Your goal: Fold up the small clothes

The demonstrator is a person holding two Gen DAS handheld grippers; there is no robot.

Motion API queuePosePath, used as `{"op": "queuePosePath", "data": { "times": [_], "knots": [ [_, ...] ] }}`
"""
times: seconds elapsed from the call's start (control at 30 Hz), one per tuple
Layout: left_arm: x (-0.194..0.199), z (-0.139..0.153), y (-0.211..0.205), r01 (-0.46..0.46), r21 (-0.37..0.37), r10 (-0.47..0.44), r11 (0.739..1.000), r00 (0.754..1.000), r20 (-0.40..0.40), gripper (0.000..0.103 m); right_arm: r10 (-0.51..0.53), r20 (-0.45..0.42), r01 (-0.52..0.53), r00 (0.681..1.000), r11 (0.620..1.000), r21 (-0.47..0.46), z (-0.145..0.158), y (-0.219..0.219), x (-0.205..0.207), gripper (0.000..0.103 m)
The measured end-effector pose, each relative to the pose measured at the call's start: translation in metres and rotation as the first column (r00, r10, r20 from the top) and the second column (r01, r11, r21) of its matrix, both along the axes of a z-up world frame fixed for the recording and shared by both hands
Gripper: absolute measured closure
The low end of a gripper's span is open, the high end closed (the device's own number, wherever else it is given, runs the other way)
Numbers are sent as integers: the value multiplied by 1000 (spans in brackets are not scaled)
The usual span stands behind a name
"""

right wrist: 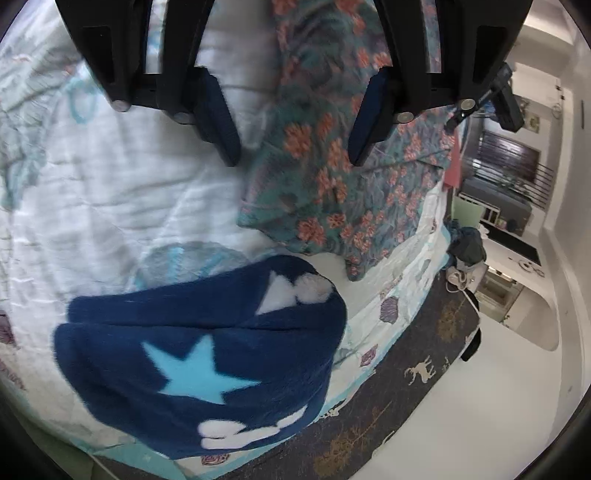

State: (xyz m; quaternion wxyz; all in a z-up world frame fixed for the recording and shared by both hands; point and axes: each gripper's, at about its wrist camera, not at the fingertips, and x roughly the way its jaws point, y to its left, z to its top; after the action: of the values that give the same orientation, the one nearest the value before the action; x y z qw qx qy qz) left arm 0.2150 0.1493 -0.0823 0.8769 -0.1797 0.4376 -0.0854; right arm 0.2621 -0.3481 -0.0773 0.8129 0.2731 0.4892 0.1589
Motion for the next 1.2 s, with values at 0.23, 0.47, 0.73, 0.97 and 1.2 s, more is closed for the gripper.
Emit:
{"op": "queuePosePath", "data": {
  "times": [0.23, 0.47, 0.73, 0.97, 1.2],
  "knots": [
    [-4, 12, -10, -5, 107, 1, 994, 999, 39, 52, -3, 192, 62, 981, 952, -301, 56, 6, 4, 100],
    [-21, 42, -54, 100, 125, -116, 987, 985, 129, 52, -156, 104, 176, 982, 956, -234, 40, -36, -31, 75],
    [19, 71, -202, 448, 95, -457, 889, 881, 124, 44, 197, 93, -153, 976, 925, -346, 26, 13, -148, 71],
    [71, 47, -358, 623, 144, -627, 769, 779, -18, 35, 142, 91, -87, 986, 892, -444, 2, 31, -146, 71],
    [80, 18, -428, 672, 327, -652, 664, 735, -186, 98, 23, 135, 21, 991, 950, -313, -5, 20, -143, 98]
  ]
}}
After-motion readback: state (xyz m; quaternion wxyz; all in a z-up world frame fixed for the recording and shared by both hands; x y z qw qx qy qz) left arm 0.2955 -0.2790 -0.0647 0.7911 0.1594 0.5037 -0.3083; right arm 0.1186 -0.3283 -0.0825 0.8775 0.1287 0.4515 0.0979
